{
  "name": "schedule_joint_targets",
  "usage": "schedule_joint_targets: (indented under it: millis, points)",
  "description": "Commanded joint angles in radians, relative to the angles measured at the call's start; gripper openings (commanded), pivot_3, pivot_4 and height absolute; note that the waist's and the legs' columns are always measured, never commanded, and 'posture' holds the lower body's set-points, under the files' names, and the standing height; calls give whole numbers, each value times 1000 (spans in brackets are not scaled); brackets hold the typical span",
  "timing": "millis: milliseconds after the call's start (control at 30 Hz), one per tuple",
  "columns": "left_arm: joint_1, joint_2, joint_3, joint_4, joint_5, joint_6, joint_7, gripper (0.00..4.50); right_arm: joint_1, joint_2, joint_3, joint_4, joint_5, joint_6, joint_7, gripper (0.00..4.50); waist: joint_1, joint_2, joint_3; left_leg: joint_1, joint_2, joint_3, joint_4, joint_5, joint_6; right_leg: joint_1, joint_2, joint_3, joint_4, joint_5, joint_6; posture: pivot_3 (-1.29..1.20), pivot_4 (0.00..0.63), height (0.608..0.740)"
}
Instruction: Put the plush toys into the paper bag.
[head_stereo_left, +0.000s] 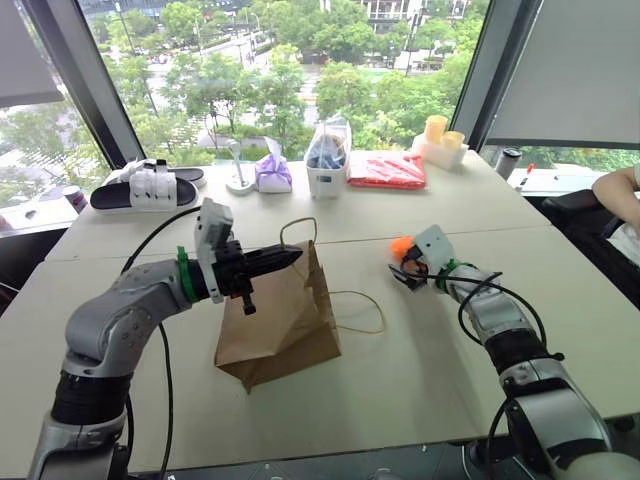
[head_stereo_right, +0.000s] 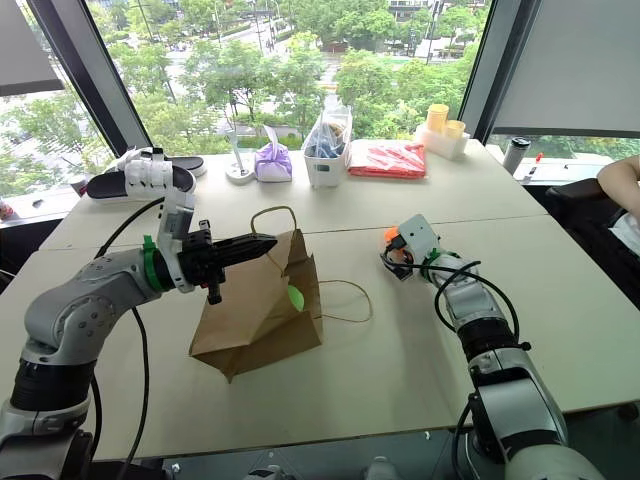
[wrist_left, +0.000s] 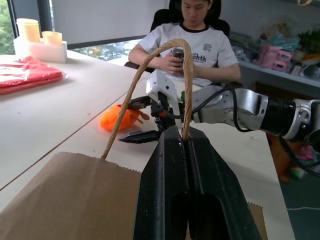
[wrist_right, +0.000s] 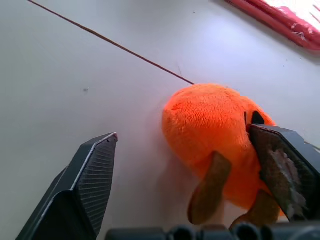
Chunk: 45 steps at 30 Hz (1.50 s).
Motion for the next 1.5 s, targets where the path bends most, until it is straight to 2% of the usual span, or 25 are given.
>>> schedule_joint_targets:
  millis: [33,67,167,400,500,600,667,767,867,967,1100,1300,1500]
  points:
    - [-2,10,26,-42,-21,-1,14,0,-54,16,2,130,-45,-97,-69,4478,1,0,0,0,0,0,0,0,0,0,0,0,0,0,0,0,150,740]
    - [-1,10,26,-44,-23,-1,17,0,-66,18,6,158,-57,-116,-80,4478,1,0,0,0,0,0,0,0,0,0,0,0,0,0,0,0,150,740]
    - [10,12,28,-57,-31,0,27,0,-95,19,-1,223,-72,-154,-117,3669,0,0,0,0,0,0,0,0,0,1,0,0,0,0,0,0,150,740]
    - [18,27,44,-62,-43,6,33,0,-121,8,-36,235,-58,-189,-127,124,-12,0,0,0,0,0,0,0,0,1,0,0,0,0,0,0,150,740]
    - [18,50,58,-47,-40,3,31,0,-67,-15,-63,31,-3,-151,-23,52,-20,0,0,0,0,-1,0,0,0,1,0,0,0,0,0,0,150,740]
    - [23,87,79,-26,-36,-3,16,0,168,-73,-85,-626,210,134,208,52,-20,1,1,0,0,-3,-1,0,0,0,0,-1,0,0,0,0,150,740]
    - [22,99,83,-16,-35,-6,9,0,263,-101,-99,-896,311,302,260,52,-20,1,1,-1,0,-5,-2,-1,2,-1,1,-1,1,0,0,0,150,740]
    - [12,110,86,0,-36,-8,-1,0,357,-137,-116,-1162,427,506,292,52,-20,1,1,-1,0,-5,-1,-4,6,-1,0,0,0,0,0,0,150,740]
    - [9,119,85,11,-34,-9,-17,0,388,-131,-105,-1294,503,624,293,52,-16,1,1,0,0,-5,1,-5,8,1,0,-1,0,0,0,0,150,740]
    - [8,127,86,14,-36,-5,-28,0,395,-96,-68,-1358,545,693,282,52,-12,1,1,1,0,-4,1,-5,8,2,0,-1,0,0,0,0,150,740]
    - [1,133,94,14,-50,6,-26,0,375,-23,24,-1323,520,695,270,52,-12,1,1,1,0,-4,1,-5,8,2,0,-1,0,0,0,0,150,740]
    - [3,132,99,-8,-71,20,-9,0,321,89,146,-1196,469,630,296,52,-13,1,1,1,0,-5,1,-5,8,1,0,-1,0,0,0,0,150,740]
    - [19,124,108,-67,-123,57,17,0,217,235,214,-932,409,502,330,52,-18,1,1,1,0,-5,1,-4,7,1,0,-1,1,0,0,0,150,740]
